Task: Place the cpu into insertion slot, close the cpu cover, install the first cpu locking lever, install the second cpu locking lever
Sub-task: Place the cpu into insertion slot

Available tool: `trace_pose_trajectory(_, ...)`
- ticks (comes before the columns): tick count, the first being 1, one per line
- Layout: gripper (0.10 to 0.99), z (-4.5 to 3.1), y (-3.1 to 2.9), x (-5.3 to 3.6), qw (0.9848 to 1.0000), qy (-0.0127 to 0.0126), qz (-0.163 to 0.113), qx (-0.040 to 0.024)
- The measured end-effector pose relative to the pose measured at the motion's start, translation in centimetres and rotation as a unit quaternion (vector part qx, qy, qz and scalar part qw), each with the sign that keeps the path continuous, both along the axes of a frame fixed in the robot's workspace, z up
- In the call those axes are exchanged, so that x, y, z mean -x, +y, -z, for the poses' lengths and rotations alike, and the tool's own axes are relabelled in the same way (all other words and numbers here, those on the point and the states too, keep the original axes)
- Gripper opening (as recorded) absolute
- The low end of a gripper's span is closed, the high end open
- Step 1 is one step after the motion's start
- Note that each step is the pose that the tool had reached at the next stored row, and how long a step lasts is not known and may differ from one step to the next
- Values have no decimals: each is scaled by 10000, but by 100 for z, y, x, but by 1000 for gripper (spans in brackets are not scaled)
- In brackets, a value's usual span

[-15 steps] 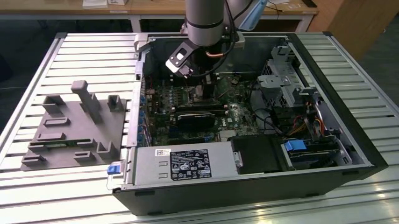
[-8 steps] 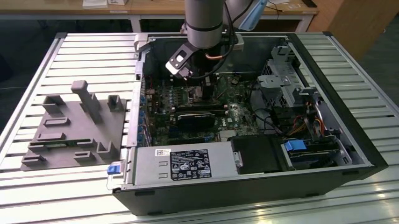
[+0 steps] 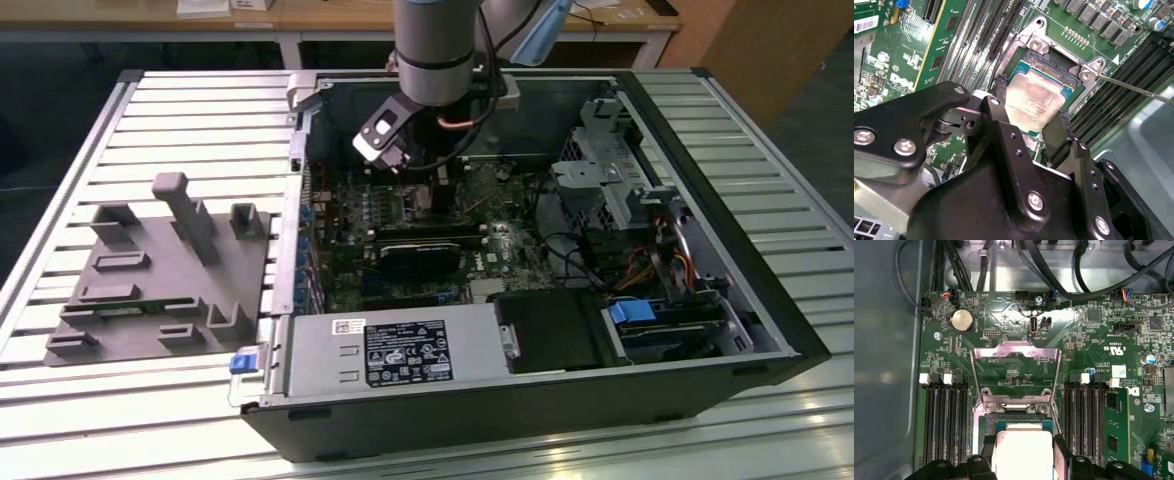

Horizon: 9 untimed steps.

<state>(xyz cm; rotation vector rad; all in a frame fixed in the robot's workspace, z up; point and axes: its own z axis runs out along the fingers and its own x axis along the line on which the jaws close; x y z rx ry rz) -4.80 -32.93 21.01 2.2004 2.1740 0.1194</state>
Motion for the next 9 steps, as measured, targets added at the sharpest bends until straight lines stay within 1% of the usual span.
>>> trace_pose_trajectory(3,537,27,1,2,10000,0,0,-3)
trace_pose_trajectory(9,537,73,7,2,10000,0,-21,-35)
